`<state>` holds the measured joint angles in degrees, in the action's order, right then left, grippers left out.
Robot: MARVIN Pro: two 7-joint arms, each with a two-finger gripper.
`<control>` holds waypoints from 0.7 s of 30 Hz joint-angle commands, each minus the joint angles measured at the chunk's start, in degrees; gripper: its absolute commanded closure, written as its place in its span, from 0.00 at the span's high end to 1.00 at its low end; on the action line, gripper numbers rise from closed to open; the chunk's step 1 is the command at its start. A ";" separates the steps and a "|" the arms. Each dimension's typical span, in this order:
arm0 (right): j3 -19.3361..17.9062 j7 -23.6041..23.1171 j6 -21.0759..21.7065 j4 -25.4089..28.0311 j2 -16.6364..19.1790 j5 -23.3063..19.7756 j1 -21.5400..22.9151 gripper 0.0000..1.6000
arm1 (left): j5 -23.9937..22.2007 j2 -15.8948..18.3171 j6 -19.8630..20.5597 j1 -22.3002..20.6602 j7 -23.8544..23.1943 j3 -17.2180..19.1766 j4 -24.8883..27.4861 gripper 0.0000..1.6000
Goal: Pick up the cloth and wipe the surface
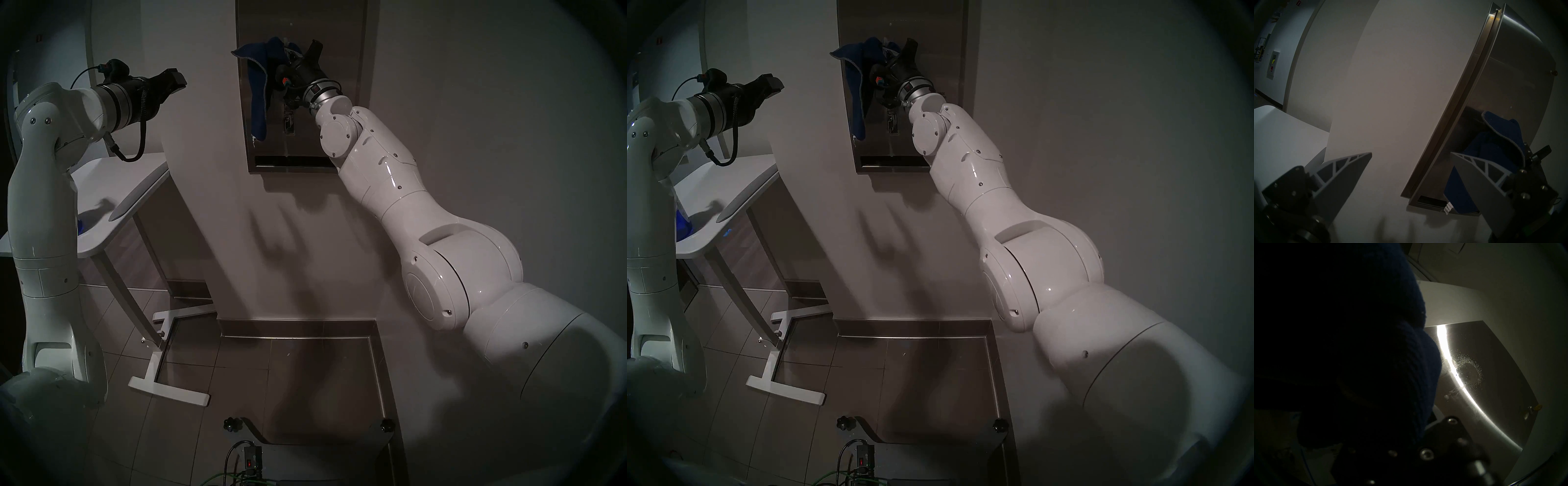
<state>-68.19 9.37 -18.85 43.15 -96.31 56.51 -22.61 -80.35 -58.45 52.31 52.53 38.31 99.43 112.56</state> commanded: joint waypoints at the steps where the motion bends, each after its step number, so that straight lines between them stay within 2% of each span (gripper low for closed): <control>1: 0.18 -1.07 -3.41 5.82 4.01 -0.09 -3.23 0.00 | 0.13 -0.08 -0.86 -1.34 -0.47 0.43 1.66 1.00; 5: 0.42 -2.00 -5.00 8.78 5.42 -0.25 -5.79 0.00 | 0.10 -0.02 -0.82 -0.94 -0.33 0.74 2.20 1.00; 13: -0.22 -3.90 -6.52 12.92 7.03 -0.58 -8.12 0.00 | 0.16 0.02 -0.85 -0.62 -0.05 1.02 3.01 1.00; 14: -0.36 -4.66 -6.13 14.66 7.36 -0.71 -8.99 0.00 | 0.15 0.02 -0.85 -0.58 -0.01 1.06 3.12 1.00; 21: -1.04 -5.95 -4.67 17.18 6.70 -1.03 -9.55 0.00 | 0.11 -0.01 -0.87 -0.31 0.13 1.29 3.53 1.00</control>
<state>-68.01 3.61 -25.08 54.54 -89.66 56.02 -33.00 -80.33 -58.55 52.14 53.42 38.42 99.79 114.49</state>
